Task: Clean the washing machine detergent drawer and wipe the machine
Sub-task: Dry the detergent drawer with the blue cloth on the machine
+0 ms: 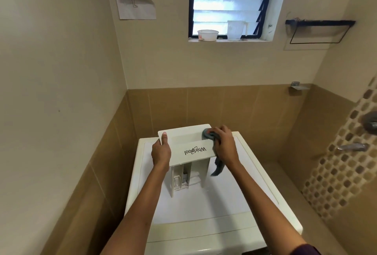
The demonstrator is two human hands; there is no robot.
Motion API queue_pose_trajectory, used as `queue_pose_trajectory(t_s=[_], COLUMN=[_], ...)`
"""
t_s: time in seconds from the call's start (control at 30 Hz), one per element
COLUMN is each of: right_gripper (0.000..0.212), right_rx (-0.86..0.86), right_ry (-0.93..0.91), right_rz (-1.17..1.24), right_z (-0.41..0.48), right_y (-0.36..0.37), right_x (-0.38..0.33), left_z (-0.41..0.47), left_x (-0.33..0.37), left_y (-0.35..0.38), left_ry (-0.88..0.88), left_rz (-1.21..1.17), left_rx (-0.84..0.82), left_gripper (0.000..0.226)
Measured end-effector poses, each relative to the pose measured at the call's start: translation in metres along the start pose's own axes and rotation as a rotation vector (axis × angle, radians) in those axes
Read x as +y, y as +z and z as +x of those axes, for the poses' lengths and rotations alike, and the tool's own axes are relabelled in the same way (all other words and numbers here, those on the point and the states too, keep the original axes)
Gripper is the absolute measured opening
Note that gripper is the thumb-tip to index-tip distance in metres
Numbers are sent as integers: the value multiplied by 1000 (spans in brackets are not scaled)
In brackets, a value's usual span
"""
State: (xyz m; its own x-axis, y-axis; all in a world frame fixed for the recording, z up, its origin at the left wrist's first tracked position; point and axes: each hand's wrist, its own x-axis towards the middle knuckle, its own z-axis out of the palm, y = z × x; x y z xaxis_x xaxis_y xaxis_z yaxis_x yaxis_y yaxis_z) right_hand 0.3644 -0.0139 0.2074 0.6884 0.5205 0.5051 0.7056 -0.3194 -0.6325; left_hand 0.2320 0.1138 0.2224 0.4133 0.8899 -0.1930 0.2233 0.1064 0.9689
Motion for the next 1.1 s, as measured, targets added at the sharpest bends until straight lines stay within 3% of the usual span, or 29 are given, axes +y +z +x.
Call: queue_pose_trajectory(t_s=[0.1, 0.2, 0.27, 0.4, 0.5, 0.6, 0.7, 0.8, 0.9, 0.93, 1.0, 1.1], right_gripper=[31, 32, 34, 25, 12, 14, 35, 46, 20, 22, 32, 17], right_rx=[29, 14, 65, 137, 91, 85, 34, -176, -302, -299, -237, -127], right_ry=[204, 268, 373, 849, 1092, 1200, 1152, 922, 701, 640, 570, 501], right_rz=[79, 75, 285, 726, 830, 963, 1132, 1239, 792, 658, 557, 442], right_z=[9, 9, 5, -2, -16, -40, -51, -52, -40, -35, -27, -18], right_y=[-5, -14, -19, -12, -4, 13, 25, 21, 17, 17, 19, 15], right_x=[20, 37, 43, 64, 74, 79, 71, 45, 27, 26, 23, 14], left_z=[2, 3, 5, 16, 22, 25, 22, 17, 21, 19, 18, 25], left_x=[2, 3, 2, -4, -13, -27, -40, -43, -47, -47, -51, -67], left_y=[0, -4, -10, -30, -49, -63, -69, -72, -77, -77, -76, -75], left_ry=[-5, -35, -54, -182, -295, -378, -428, -463, -476, -481, -493, -525], left_rz=[-17, -60, -105, -246, -385, -564, -714, -825, -883, -889, -876, -828], left_rx=[-3, -24, -26, -46, -68, -97, -50, -41, -18, -32, -84, -153], left_gripper=[49, 49, 45, 41, 40, 43, 36, 33, 31, 31, 34, 42])
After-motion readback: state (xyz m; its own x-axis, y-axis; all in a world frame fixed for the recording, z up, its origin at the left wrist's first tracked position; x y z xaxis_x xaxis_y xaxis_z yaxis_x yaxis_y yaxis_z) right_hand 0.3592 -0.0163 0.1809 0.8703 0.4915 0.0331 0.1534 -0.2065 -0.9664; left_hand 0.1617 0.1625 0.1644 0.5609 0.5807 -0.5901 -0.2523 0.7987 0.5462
